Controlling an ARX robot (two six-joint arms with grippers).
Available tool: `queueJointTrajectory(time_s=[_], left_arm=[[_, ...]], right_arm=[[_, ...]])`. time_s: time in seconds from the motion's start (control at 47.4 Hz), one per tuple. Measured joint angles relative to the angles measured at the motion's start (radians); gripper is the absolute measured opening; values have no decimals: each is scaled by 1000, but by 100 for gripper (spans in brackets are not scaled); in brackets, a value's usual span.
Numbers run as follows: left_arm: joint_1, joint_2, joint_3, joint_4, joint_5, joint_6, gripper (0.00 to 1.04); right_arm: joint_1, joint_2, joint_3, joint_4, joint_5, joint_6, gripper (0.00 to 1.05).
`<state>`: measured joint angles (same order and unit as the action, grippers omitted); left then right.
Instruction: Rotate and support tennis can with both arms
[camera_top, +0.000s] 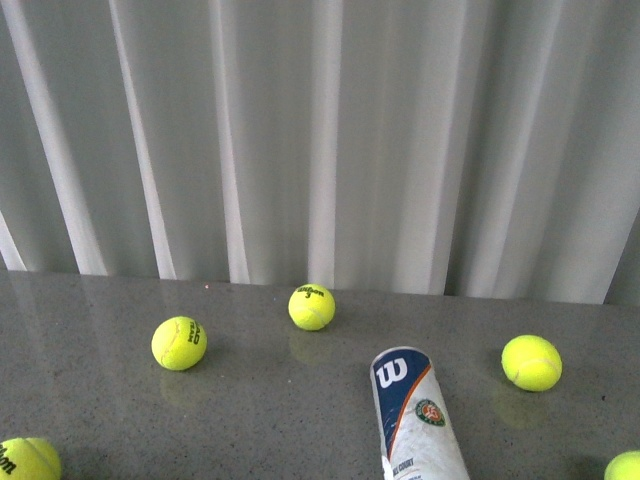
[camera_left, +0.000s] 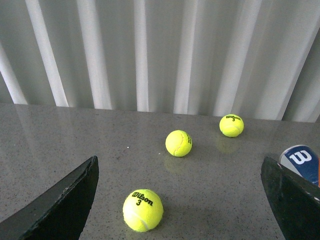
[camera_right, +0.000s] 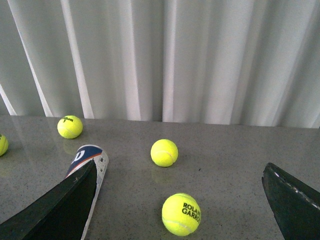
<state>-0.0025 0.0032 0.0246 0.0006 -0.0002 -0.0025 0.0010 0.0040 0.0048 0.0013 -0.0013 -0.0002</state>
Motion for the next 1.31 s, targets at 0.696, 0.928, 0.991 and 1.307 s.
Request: queueJointTrajectory(time_s=[0.696, 0.928, 0.991, 1.307], left_arm=[[0, 0, 0, 0, 0, 0, 98], [0, 0, 0, 0, 0, 0, 98], [0, 0, 0, 0, 0, 0, 98], [0, 0, 0, 0, 0, 0, 98]], right_arm=[[0, 0, 0, 0, 0, 0, 98], [-55, 569, 227, -91, -231, 85, 98], [-13, 809, 324, -45, -280, 96, 98], [155, 1542, 690, 20, -314, 214, 98]])
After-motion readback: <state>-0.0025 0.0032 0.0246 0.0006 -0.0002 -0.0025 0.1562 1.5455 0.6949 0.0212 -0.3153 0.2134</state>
